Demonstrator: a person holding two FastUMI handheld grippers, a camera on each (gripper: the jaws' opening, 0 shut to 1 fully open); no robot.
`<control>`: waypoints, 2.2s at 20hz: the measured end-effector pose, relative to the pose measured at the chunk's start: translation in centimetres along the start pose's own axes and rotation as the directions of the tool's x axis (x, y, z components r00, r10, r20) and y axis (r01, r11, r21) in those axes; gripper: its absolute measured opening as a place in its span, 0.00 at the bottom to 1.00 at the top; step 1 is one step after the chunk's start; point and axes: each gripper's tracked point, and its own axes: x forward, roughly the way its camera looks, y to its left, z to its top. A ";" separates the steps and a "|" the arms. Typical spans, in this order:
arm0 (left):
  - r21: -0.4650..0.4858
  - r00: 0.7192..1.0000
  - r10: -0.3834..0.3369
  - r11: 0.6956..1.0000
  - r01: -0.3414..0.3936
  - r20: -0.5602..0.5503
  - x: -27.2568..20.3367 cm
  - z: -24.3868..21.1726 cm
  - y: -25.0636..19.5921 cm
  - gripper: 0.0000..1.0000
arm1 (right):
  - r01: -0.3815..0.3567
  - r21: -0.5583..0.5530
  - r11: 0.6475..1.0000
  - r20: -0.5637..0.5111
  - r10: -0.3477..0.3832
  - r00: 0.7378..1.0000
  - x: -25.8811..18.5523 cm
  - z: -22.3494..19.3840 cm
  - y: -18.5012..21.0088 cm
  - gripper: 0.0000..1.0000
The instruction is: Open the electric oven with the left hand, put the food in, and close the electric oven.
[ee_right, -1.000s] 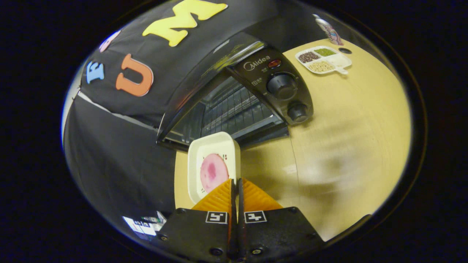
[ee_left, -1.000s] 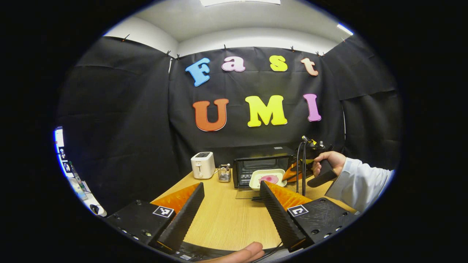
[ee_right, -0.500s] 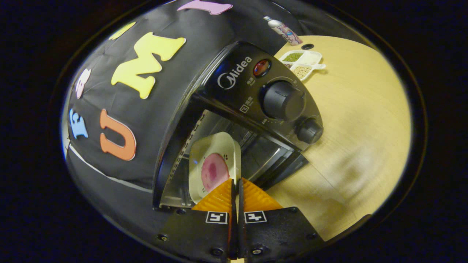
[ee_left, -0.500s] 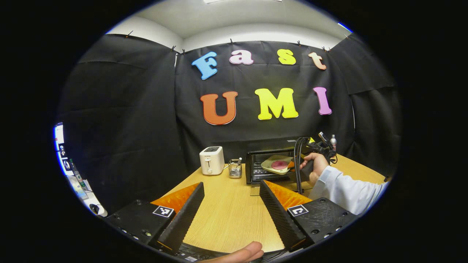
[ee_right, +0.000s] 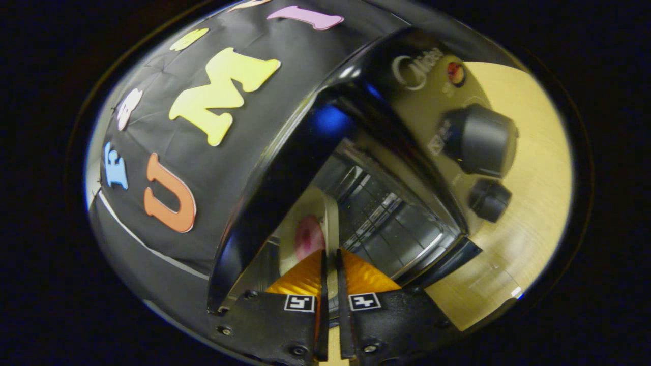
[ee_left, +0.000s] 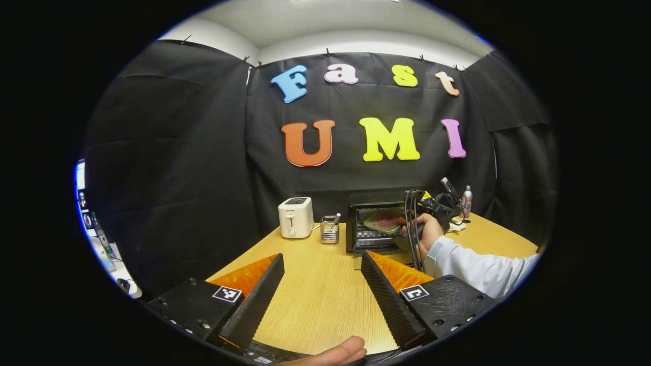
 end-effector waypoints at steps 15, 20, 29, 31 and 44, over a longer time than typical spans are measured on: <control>-0.034 0.998 -0.030 0.999 0.028 -0.056 0.8 -0.1 -2.6 0.97 | -0.045 -0.361 0.931 0.077 0.077 0.994 -13.2 2.1 -0.3 0.94; -0.006 0.991 -0.068 0.998 0.067 -0.112 3.1 -1.6 -4.9 0.97 | -0.034 -0.446 0.895 0.145 0.110 0.983 -20.3 6.5 -0.6 0.94; -0.076 0.907 -0.282 0.959 0.272 -0.314 9.8 -8.1 -13.9 0.97 | 0.048 -0.595 0.803 0.379 0.227 0.897 -33.5 18.0 -0.1 0.94; -0.101 0.883 -0.312 0.950 0.296 -0.351 10.5 -10.1 -15.8 0.97 | 0.070 -0.620 0.782 0.414 0.250 0.875 -36.2 20.0 -0.3 0.94; -0.060 0.800 -0.280 0.954 0.295 -0.530 15.8 -17.4 -20.6 0.97 | 0.129 -0.704 0.699 0.482 0.336 0.810 -44.1 23.3 -3.0 0.96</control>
